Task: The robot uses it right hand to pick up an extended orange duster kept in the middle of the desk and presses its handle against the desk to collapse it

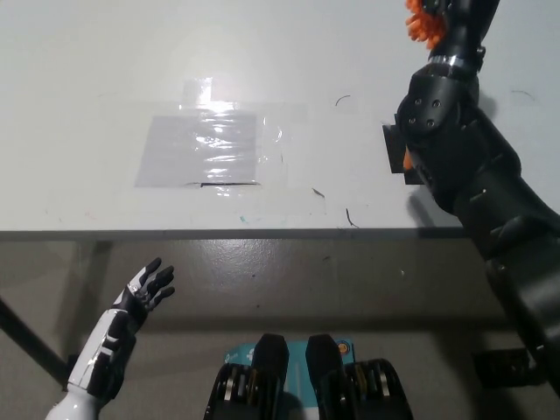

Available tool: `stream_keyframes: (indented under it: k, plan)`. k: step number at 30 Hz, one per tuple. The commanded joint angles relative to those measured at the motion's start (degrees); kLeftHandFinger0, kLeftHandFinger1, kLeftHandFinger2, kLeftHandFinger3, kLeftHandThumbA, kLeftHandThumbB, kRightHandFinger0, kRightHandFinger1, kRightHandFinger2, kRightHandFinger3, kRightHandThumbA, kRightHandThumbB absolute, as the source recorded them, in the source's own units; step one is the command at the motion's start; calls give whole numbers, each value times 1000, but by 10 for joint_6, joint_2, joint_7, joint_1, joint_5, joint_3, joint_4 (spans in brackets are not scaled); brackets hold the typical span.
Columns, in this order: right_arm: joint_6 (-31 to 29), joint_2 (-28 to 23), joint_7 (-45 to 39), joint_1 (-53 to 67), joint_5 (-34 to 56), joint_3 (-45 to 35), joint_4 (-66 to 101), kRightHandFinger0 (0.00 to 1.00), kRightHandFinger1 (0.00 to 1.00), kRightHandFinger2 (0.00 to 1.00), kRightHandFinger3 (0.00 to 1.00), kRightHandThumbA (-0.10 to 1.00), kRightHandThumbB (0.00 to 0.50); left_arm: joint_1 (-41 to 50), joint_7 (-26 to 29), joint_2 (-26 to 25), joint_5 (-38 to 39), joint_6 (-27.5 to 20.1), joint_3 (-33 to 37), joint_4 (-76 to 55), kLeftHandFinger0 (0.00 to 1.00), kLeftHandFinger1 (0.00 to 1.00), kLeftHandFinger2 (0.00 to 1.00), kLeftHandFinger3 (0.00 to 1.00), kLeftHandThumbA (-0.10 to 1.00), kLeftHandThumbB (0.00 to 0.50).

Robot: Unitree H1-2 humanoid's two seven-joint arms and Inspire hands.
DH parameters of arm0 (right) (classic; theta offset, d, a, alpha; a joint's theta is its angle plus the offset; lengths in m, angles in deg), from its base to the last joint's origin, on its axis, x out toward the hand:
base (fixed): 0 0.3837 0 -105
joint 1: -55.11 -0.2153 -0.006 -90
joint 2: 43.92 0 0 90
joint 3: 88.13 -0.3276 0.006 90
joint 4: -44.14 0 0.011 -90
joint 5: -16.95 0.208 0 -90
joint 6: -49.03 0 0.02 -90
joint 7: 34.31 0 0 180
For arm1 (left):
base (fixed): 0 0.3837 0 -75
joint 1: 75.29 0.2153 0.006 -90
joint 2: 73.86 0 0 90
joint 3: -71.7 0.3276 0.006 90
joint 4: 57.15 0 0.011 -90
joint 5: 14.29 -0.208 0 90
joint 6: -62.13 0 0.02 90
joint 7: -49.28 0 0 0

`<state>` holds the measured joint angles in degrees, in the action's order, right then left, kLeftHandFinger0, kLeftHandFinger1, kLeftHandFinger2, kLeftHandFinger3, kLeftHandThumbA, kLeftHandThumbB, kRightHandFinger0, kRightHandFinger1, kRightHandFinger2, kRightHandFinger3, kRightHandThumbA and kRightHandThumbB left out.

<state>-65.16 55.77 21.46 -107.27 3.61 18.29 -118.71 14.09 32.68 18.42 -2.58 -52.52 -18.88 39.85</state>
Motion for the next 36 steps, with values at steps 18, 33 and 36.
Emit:
stream_keyframes:
  k: [18, 33, 36]
  plan:
    - [-5, 12, -132, 51, 71, -109, -95, 0, 95, 525, 605, -100, 127, -13, -8, -13, 8, -22, -5, -10, 1000, 1000, 1000, 1000, 1000, 285]
    - [166, -3, -302, 105, 45, -96, -116, 0, 311, 687, 656, -100, 168, -17, -6, -15, 11, -20, -8, -12, 1000, 1000, 1000, 1000, 1000, 284]
    - [208, -4, -368, 111, 28, -74, -119, 415, 731, 926, 769, -100, 107, -18, -6, -16, 8, -19, -7, -10, 1000, 1000, 1000, 1000, 1000, 288]
